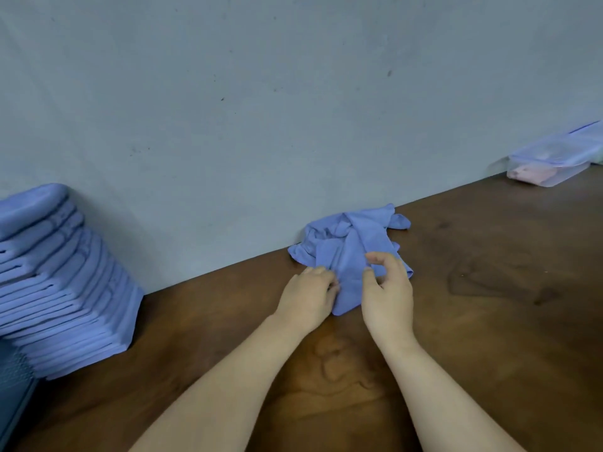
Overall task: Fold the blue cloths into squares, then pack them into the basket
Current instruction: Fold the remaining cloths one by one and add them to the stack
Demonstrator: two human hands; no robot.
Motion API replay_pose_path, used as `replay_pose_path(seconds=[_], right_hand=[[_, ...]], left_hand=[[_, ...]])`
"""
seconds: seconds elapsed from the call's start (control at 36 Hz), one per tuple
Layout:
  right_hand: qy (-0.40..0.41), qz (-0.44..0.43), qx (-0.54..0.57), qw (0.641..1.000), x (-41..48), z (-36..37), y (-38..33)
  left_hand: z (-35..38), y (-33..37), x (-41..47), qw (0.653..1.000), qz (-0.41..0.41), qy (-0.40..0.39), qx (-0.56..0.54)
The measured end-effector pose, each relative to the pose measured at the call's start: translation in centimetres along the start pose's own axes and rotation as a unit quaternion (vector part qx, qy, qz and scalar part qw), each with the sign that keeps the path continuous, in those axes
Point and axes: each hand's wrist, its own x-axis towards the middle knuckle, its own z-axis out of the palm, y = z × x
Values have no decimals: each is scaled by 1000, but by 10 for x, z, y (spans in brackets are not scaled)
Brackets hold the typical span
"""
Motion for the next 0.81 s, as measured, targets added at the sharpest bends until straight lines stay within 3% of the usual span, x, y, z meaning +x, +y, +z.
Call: replay_pose_path(seconds=[0.19, 0.36, 0.5, 0.61, 0.69, 0.81], right_hand=[[-52, -80, -63, 993, -9, 3, -8], [-101, -181, -197, 958, -19, 8, -4], [-103, -187, -212, 954, -20, 9, -8], [-162, -170, -248, 940, -27, 13, -7], [-253, -161, -294, 908, -36, 18, -11], [-336, -220, -337, 852, -47, 27, -8]], left_hand=[[-18, -34, -77, 999, -27, 43, -5], [-48, -52, -152, 996, -71, 58, -14], [-84, -71, -202, 992, -114, 46, -33], [-92, -76, -210, 988, -134, 63, -52], [-86, -68, -212, 983, -139, 71, -91], [-87, -53, -210, 981, -113, 115, -111]])
